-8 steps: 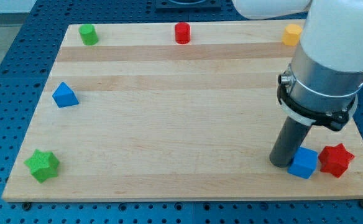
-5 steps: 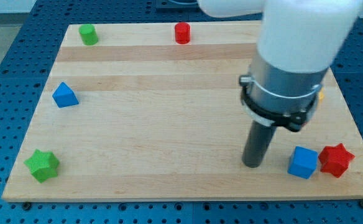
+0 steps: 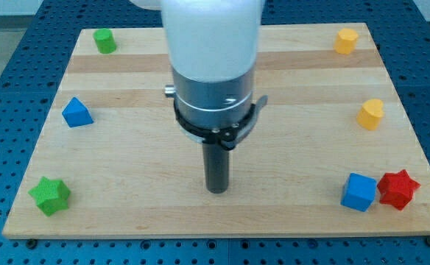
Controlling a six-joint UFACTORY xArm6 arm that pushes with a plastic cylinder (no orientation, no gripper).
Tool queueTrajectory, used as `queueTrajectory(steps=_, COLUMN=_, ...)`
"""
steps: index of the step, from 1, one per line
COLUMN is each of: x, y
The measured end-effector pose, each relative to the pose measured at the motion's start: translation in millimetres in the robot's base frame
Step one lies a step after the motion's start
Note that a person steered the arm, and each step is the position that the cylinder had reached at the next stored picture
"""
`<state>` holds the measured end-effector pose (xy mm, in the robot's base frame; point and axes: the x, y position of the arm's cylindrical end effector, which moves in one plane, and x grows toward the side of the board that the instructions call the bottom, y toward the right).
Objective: Move your arm towards green star
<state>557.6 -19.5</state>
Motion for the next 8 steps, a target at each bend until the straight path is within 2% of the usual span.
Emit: queueTrajectory(steps=8, x=-21.5, y=-156.6)
